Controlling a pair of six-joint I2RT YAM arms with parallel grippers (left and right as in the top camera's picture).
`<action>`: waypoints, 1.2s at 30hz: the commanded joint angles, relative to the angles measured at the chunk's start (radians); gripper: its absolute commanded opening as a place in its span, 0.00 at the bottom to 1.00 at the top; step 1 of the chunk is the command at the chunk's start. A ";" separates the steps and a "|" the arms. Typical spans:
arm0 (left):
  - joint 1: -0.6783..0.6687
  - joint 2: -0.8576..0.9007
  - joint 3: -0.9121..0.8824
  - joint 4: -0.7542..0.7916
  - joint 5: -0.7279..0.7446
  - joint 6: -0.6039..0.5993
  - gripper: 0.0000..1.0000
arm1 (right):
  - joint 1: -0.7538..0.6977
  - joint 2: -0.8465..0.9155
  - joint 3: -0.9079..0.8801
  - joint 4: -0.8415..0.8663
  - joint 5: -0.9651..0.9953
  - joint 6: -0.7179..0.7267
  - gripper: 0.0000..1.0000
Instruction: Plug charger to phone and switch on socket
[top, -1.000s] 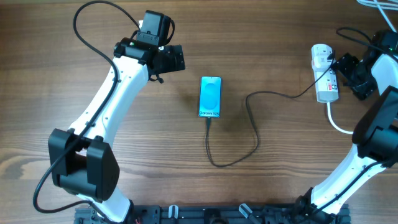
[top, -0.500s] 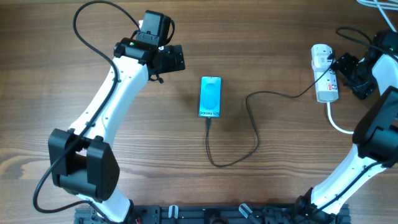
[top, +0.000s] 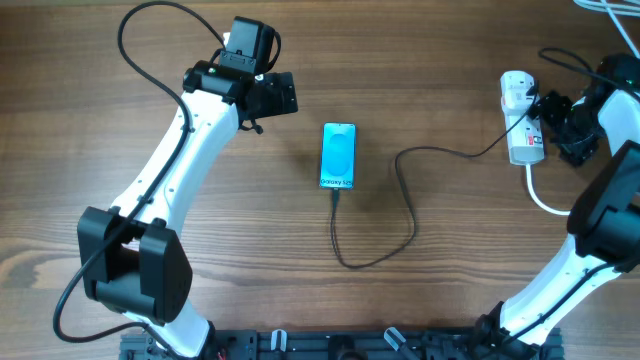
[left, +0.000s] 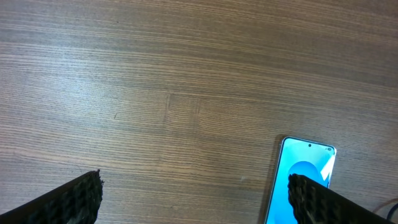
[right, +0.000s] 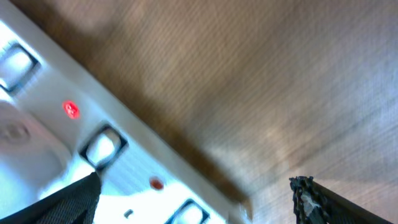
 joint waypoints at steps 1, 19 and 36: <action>-0.001 0.007 -0.002 0.000 -0.017 0.005 1.00 | 0.009 -0.140 -0.015 -0.058 0.042 0.044 1.00; -0.001 0.007 -0.002 0.000 -0.017 0.005 1.00 | 0.190 -1.257 -0.460 -0.272 -0.012 0.041 1.00; -0.001 0.007 -0.002 0.000 -0.017 0.005 1.00 | 0.190 -1.402 -0.461 -0.393 -0.023 0.112 1.00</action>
